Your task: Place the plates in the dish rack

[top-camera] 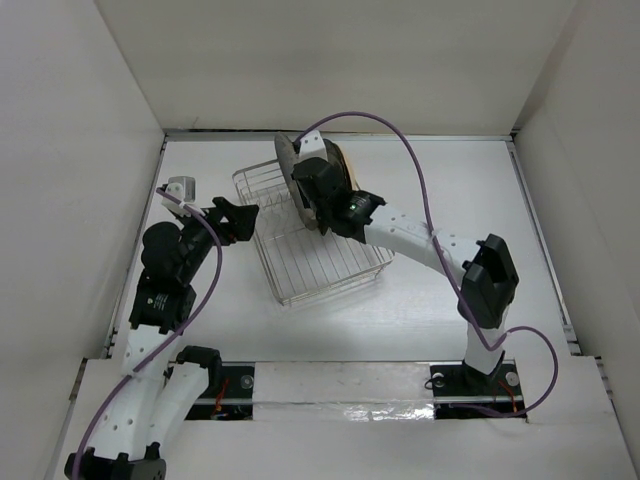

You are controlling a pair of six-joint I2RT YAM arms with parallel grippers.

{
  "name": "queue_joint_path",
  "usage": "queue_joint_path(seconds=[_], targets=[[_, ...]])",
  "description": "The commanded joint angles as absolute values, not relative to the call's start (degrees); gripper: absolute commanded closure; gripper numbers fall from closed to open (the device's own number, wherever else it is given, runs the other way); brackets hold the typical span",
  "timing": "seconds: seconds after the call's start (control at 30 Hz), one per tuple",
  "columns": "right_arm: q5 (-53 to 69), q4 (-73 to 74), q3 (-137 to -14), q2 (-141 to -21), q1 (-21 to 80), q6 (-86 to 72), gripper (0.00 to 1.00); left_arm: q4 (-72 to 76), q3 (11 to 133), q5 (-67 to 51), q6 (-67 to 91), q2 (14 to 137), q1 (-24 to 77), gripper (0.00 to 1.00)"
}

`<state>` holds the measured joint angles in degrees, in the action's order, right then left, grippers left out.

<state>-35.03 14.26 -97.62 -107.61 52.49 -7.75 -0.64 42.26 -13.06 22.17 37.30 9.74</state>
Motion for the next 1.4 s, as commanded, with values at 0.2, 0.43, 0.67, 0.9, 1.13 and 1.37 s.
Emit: queue_joint_path(seconds=[0.2,0.43,0.67,0.9,1.13,1.37], targets=[[-36.6,9.5,-103.4,-108.2,52.2,-11.9,1.0,0.8,44.6,-12.4,21.3,37.1,10.2,0.15],[-42.4,10.9,-104.4,-108.0,53.3,-10.5,1.0,0.4,44.6,-10.6,21.4,37.0,10.2,0.16],[-43.5,8.6,-105.5,-102.2,54.8,-4.6,1.0,0.4,44.9,-10.1,21.7,36.8,10.2,0.16],[-41.7,9.3,-108.6,-105.5,56.8,-5.1,1.0,0.1,45.2,-7.6,22.0,36.6,10.2,0.16],[-42.2,9.4,-111.1,-111.4,56.8,-5.5,1.0,-1.4,45.4,-5.4,22.1,35.8,10.2,0.16],[-44.7,8.4,-112.7,-113.8,56.3,-5.5,1.0,-1.3,45.4,-6.0,22.0,35.7,10.2,0.16]])
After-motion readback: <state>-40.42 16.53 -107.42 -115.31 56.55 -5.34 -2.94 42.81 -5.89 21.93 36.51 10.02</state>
